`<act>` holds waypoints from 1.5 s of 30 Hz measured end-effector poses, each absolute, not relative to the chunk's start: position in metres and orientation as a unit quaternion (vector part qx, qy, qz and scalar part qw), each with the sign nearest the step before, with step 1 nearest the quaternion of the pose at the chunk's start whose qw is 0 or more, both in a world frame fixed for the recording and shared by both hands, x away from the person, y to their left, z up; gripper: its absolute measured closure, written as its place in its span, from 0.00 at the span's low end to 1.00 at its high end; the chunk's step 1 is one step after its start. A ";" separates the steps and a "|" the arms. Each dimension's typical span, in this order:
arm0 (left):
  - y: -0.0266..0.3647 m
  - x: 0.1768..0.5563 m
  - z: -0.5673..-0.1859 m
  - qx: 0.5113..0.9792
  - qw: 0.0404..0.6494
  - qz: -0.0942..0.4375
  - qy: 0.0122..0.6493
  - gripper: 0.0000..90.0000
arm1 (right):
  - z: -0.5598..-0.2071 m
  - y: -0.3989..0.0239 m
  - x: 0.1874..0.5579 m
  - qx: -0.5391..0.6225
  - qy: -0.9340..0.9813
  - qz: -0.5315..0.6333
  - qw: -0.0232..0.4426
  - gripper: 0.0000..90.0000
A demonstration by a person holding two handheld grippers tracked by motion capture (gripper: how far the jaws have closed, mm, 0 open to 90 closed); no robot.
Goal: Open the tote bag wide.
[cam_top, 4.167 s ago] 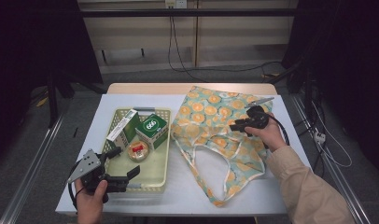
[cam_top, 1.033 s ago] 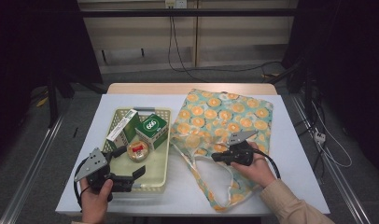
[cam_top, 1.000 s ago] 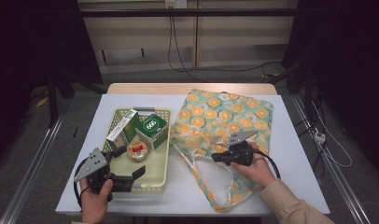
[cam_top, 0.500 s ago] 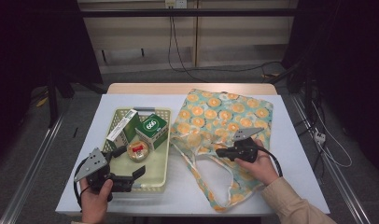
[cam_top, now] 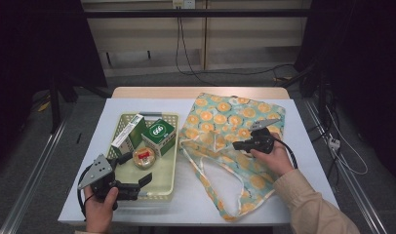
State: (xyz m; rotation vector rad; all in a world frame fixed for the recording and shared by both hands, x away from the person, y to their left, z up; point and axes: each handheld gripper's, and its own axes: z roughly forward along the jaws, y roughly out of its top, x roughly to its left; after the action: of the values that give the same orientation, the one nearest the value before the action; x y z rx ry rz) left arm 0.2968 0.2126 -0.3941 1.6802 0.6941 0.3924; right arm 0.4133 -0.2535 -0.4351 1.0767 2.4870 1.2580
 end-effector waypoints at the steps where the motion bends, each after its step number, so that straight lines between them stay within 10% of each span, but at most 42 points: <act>1: 0.213 0.297 -0.394 0.724 0.598 0.169 0.300 0.03 | -0.436 -0.255 0.417 0.363 0.828 0.419 0.078 1.00; 22: 0.213 0.297 -0.394 0.721 0.602 0.167 0.299 0.02 | -0.453 -0.268 0.448 0.413 0.819 0.385 0.097 0.97; 36: 0.213 0.297 -0.393 0.720 0.603 0.169 0.300 0.03 | -0.429 -0.250 0.426 0.369 0.831 0.398 0.119 0.65; 45: 0.212 0.297 -0.393 0.722 0.602 0.168 0.297 0.03 | -0.427 -0.237 0.405 0.335 0.842 0.411 0.103 0.64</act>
State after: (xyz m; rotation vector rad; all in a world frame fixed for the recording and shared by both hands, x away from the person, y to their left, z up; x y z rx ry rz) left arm 0.2967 0.2117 -0.3933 1.6724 0.6879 0.3892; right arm 0.4054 -0.2371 -0.4266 0.9875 2.4841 1.2121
